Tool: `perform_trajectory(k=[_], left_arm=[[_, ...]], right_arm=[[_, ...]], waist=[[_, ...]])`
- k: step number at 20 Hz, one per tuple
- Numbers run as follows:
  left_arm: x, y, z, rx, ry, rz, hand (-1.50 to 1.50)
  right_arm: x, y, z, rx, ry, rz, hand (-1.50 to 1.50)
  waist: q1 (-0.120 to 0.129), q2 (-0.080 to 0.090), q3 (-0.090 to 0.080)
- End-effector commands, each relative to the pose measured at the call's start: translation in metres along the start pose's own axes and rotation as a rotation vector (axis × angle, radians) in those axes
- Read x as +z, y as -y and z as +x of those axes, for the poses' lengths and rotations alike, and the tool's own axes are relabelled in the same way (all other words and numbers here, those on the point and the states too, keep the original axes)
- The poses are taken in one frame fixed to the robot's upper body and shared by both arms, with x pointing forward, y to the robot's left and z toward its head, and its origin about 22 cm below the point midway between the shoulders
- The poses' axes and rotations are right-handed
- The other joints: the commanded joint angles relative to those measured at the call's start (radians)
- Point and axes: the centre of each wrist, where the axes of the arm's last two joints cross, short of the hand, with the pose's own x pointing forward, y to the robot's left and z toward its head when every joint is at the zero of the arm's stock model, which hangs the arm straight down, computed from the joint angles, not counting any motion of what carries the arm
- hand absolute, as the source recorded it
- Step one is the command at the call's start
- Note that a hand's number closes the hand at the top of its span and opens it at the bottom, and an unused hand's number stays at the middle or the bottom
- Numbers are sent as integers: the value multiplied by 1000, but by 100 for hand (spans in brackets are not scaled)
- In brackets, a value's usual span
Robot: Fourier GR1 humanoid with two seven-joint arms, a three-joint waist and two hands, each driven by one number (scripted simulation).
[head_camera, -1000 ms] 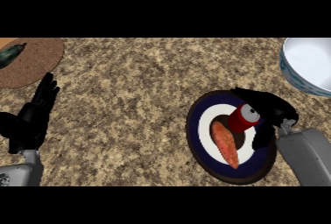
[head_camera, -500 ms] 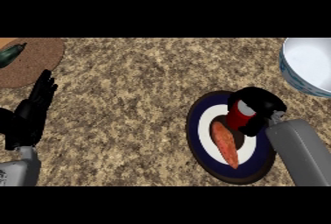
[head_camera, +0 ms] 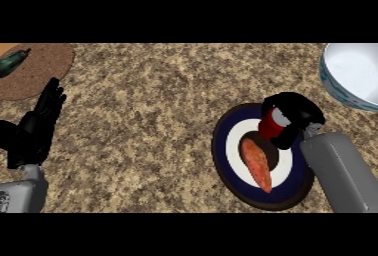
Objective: Pick the can from the plate and place it in the bowl
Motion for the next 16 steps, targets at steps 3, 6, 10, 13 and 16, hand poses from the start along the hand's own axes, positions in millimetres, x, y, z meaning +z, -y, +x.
perform_trajectory(k=[3, 6, 10, 13, 16], left_arm=[[-1, 10, 2, -1, 16, -38, 0], [-3, 19, 8, 11, 23, -53, 0], [2, 1, 8, 11, 7, -8, 0], [2, 6, 4, -14, -2, -10, 0], [3, 7, -8, 2, -13, 1, 0]], right_arm=[[-32, 41, 24, -77, -350, -129, 150], [-48, 52, 34, -88, -451, -208, 150], [-38, 95, 46, -24, -483, -384, 150], [-21, 142, 63, -7, -503, -575, 150], [-7, 171, 80, -36, -512, -789, 150]], waist=[[29, 10, 1], [34, 12, 2], [13, 0, 2], [2, -4, 1], [-1, -2, 1]])
